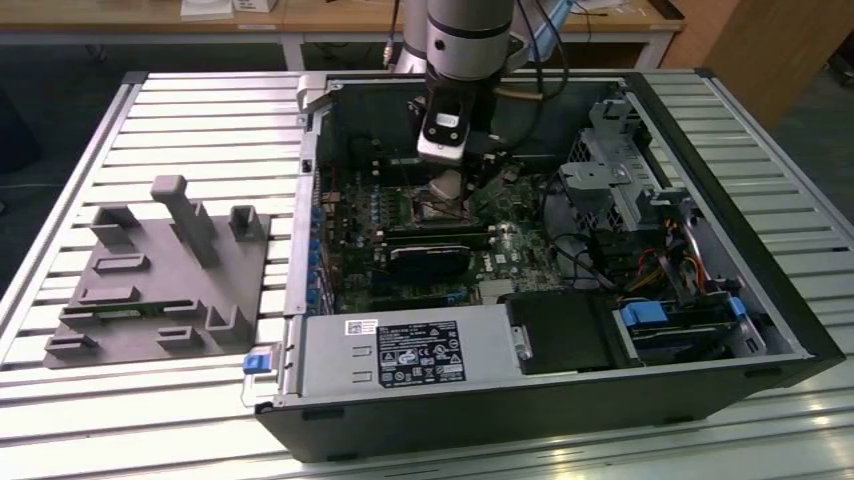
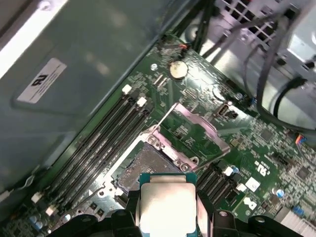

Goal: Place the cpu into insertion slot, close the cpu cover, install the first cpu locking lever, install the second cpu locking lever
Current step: 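Place the cpu into insertion slot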

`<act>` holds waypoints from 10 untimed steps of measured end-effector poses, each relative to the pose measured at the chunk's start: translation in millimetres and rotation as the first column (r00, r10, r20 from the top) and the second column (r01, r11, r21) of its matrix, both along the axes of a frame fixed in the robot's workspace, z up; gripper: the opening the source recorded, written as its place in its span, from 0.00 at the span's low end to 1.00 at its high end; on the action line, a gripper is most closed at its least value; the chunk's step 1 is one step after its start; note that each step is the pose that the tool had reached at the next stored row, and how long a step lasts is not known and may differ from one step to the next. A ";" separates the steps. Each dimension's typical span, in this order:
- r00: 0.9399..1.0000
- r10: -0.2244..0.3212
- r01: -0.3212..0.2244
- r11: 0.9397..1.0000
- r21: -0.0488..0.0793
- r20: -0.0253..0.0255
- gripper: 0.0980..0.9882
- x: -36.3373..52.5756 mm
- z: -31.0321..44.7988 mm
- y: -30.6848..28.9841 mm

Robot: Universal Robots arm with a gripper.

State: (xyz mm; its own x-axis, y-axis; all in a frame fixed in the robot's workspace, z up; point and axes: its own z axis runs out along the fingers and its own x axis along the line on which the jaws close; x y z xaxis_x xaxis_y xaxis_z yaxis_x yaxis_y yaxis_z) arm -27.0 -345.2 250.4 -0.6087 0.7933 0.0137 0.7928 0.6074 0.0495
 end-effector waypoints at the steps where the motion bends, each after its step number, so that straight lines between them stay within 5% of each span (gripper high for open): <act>1: 1.000 -0.016 0.016 1.000 -0.001 0.000 0.49 0.0 -0.1 0.0; 10: 0.988 -0.153 0.153 0.988 -0.005 0.001 0.49 0.0 -0.7 0.0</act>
State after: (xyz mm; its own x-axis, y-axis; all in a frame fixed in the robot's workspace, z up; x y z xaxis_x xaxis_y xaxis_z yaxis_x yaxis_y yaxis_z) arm -27.0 -345.2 249.7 -0.4803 0.8770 0.0089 0.8763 0.4794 0.0471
